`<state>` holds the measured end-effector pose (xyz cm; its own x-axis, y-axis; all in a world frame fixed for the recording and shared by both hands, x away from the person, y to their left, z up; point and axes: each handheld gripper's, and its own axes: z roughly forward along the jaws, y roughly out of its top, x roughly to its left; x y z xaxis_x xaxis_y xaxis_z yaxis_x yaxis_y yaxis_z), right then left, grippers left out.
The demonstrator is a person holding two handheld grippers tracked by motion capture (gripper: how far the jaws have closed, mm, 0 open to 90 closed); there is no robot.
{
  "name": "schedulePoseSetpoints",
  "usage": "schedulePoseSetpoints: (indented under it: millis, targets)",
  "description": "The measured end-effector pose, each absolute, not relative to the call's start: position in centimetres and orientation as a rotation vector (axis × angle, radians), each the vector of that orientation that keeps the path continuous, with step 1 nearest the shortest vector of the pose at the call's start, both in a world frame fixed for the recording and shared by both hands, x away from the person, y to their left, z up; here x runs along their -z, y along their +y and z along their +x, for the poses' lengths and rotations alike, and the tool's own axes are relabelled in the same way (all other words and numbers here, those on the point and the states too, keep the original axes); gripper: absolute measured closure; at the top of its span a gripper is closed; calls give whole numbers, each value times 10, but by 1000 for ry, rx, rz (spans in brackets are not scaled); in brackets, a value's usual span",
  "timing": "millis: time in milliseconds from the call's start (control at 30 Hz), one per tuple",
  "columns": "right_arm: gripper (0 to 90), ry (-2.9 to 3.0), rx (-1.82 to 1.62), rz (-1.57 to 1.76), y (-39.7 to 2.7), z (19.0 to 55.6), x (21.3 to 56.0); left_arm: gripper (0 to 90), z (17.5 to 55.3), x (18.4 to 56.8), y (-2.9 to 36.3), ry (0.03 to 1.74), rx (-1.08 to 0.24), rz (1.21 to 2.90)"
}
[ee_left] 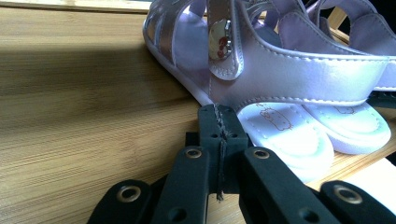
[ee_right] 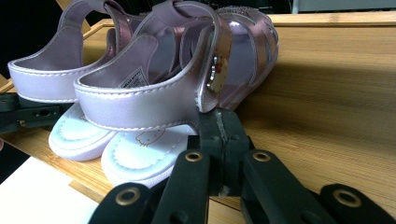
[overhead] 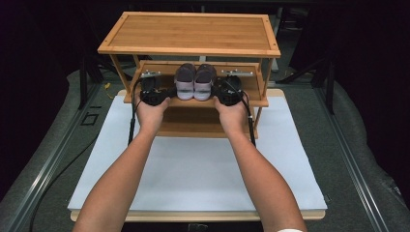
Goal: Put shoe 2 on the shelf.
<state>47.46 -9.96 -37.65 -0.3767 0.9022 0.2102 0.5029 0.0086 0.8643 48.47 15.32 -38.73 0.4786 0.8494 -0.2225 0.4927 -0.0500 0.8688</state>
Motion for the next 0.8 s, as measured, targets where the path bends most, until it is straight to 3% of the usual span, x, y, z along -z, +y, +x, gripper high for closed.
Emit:
schedulePoseSetpoints:
  millis: [800]
  targets:
    - [877, 1838, -1324, 1412, -116, 459, 365, 897, 468, 370, 167, 1155, -456, 1664]
